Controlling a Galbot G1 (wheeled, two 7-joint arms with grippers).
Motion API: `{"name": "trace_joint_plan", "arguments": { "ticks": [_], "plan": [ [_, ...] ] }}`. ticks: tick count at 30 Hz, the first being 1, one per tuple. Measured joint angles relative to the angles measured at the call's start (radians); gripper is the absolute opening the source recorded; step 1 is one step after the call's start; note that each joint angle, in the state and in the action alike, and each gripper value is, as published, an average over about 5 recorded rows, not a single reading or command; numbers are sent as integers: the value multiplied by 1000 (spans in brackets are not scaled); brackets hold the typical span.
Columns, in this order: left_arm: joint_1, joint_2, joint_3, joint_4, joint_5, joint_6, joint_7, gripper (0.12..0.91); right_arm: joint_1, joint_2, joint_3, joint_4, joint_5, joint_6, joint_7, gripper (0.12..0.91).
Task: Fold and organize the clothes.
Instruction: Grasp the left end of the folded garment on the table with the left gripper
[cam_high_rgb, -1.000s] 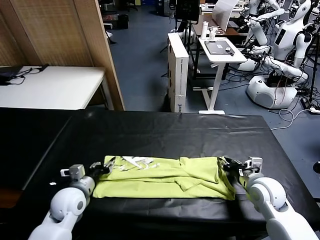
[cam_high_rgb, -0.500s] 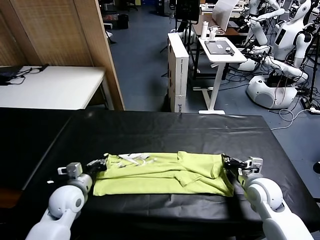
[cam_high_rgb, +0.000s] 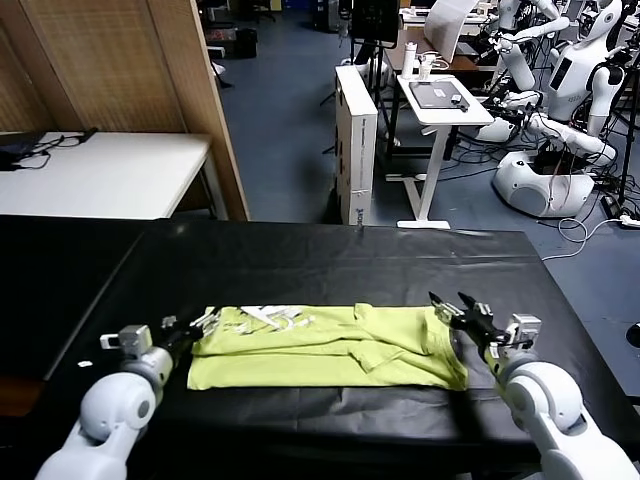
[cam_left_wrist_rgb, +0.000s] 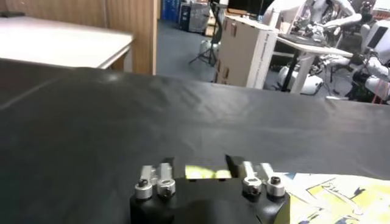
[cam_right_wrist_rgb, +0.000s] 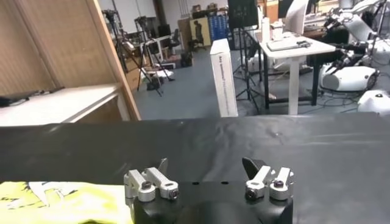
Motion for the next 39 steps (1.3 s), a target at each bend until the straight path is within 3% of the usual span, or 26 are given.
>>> {"name": "trace_joint_plan", "arguments": {
  "ticks": [6, 9, 17, 20, 23, 39],
  "plan": [
    [85, 5, -71, -32, -88, 38, 33, 897, -68, -6, 43, 61, 7, -3, 2, 907],
    [106, 3, -86, -34, -118, 48, 34, 834, -88, -4, 50, 76, 5, -4, 3, 907],
    [128, -14, -97, -30, -183, 62, 57, 359, -116, 4, 59, 93, -1, -7, 4, 907],
    [135, -15, -100, -24, -190, 62, 76, 223, -122, 6, 60, 96, 0, -8, 4, 907],
    [137, -18, -100, -18, -194, 63, 93, 177, -126, 9, 60, 97, 0, -10, 5, 907],
    [124, -48, -69, -17, -175, 71, 104, 173, -106, 10, 43, 101, -10, -10, 6, 907]
  ]
}}
